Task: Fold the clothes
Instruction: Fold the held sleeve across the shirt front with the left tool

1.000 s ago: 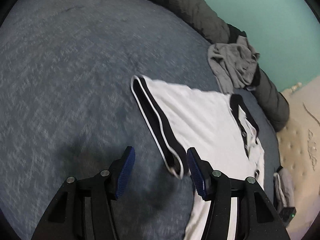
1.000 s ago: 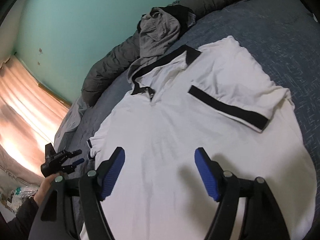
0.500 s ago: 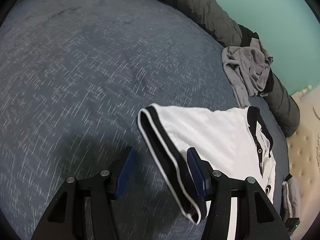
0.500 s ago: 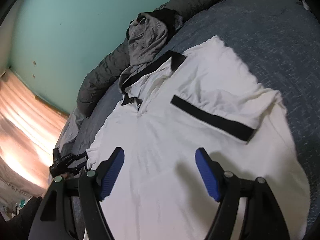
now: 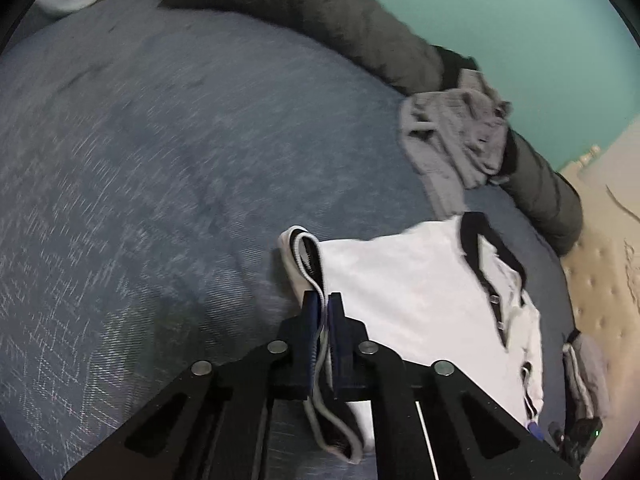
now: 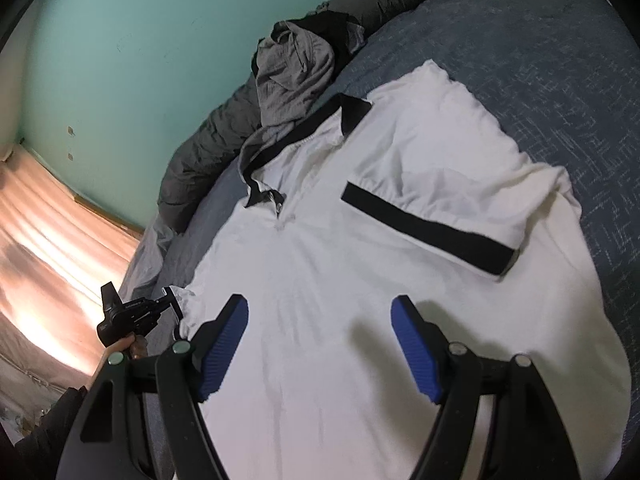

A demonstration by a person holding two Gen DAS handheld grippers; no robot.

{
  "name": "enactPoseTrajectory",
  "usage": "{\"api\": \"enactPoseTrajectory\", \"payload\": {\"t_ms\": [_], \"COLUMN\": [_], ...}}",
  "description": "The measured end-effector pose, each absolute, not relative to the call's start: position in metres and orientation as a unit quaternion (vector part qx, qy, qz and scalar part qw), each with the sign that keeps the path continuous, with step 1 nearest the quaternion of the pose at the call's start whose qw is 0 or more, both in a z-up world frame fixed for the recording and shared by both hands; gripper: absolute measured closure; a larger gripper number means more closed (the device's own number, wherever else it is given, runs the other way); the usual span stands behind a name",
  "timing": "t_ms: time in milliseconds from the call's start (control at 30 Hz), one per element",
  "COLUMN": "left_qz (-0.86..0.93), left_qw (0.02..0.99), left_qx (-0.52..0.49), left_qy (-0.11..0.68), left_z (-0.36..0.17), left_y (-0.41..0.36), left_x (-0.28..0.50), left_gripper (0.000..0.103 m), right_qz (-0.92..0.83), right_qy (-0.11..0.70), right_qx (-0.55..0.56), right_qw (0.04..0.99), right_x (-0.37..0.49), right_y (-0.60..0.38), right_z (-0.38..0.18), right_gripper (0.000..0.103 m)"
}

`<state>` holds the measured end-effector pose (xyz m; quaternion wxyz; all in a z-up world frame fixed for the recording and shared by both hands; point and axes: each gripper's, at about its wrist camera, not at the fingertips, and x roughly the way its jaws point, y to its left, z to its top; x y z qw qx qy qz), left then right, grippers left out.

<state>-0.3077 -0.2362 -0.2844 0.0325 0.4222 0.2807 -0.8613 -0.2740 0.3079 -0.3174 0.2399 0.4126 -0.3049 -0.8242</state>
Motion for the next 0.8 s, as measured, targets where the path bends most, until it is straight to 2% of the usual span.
{"api": "enactPoseTrajectory", "payload": {"t_ms": [267,367,667,733,767,800], "left_qz": [-0.885,-0.889,-0.858,-0.855,-0.856,-0.857], "left_qw": [-0.043,-0.072,-0.120,-0.120,-0.118,-0.121], "left_qx": [0.399,0.406,0.488,0.494,0.494,0.489], "left_qy": [0.238,0.199,0.107,0.101,0.099,0.107], "left_z": [-0.229,-0.217,-0.260,-0.261,-0.259,-0.255], "left_y": [-0.170,-0.128,-0.023,-0.017,-0.016,-0.018], "left_x": [-0.320,-0.329,-0.342,-0.338,-0.334,-0.330], "left_gripper": [0.100,0.100,0.098,0.092,0.082,0.076], "right_qz": [-0.819,-0.819,-0.815,-0.814,-0.814,-0.813], "right_qy": [-0.329,-0.336,-0.357,-0.357,-0.357,-0.358], "right_qx": [0.407,0.402,0.394,0.395,0.395,0.395], "right_qw": [0.236,0.235,0.229,0.231,0.232,0.233], "right_x": [-0.275,-0.275,-0.276,-0.276,-0.276,-0.277], "right_y": [0.316,0.321,0.333,0.332,0.332,0.332], "right_z": [-0.315,-0.312,-0.310,-0.309,-0.309,-0.309], "right_gripper": [0.028,0.028,0.027,0.027,0.027,0.027]}}
